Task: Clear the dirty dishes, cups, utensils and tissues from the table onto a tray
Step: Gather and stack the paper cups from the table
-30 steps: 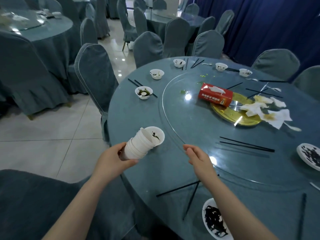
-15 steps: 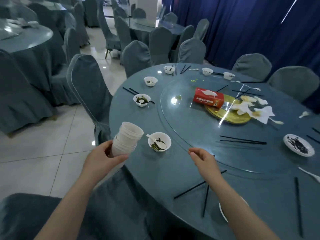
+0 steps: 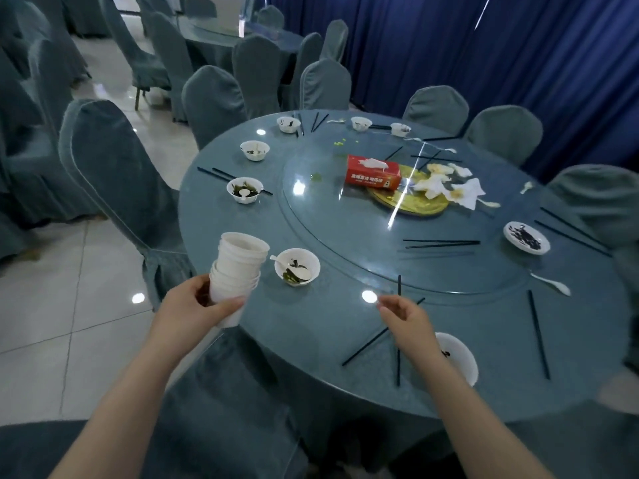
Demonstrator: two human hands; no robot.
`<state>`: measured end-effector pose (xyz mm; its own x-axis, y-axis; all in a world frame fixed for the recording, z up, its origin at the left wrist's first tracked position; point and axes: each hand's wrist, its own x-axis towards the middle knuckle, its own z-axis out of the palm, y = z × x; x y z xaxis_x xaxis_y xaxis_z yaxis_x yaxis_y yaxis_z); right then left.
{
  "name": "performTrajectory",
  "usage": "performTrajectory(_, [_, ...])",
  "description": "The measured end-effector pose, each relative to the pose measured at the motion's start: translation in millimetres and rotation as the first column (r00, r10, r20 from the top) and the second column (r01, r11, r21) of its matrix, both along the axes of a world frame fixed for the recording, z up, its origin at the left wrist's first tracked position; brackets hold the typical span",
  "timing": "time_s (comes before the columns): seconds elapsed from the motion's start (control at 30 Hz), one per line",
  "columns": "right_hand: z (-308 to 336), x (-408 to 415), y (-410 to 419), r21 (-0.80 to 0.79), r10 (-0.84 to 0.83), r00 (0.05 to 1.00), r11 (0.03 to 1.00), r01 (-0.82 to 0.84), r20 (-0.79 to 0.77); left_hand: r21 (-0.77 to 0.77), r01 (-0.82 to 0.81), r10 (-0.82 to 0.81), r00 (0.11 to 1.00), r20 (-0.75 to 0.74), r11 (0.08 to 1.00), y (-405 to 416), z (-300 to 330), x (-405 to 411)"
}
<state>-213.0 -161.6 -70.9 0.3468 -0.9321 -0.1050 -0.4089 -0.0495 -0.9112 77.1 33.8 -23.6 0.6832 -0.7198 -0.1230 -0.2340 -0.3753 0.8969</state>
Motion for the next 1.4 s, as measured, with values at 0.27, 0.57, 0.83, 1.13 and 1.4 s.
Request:
performTrajectory(0.27, [-28.3,-72.3,-18.6,0.003,-0.192,0.966,0.981,0.196,-0.171,0.010,0.066,-0.066,0.998,-0.017,0.998,-30.9,-9.6,-26.6])
performTrajectory(0.57, [-16.4,-80.9,-73.4,0.005,-0.143,0.987,0.990,0.143,-0.080,0.047,0.234,-0.233,0.972,-0.026,0.971,-97.1,-19.7,-68.6])
performTrajectory(0.83, [11.1,-85.9,-162.0,0.079,0.124,0.985,0.988,-0.134,0.122,0.051,0.406,-0.407,0.913,0.018,0.912,-227.7,-17.5,-145.2])
performTrajectory(1.13, [-3.8,-129.1,-267.0,0.193,0.166,0.935,0.953,-0.234,0.313,0.066,0.477,-0.479,0.878,0.009,0.876,-378.3,-35.0,-230.6])
performTrajectory(1.4, [-40.6,-170.0,-328.0,0.234,-0.073,0.933,0.972,-0.012,0.352,0.164,0.548,-0.557,0.830,0.013,0.820,-456.2,-66.6,-279.1])
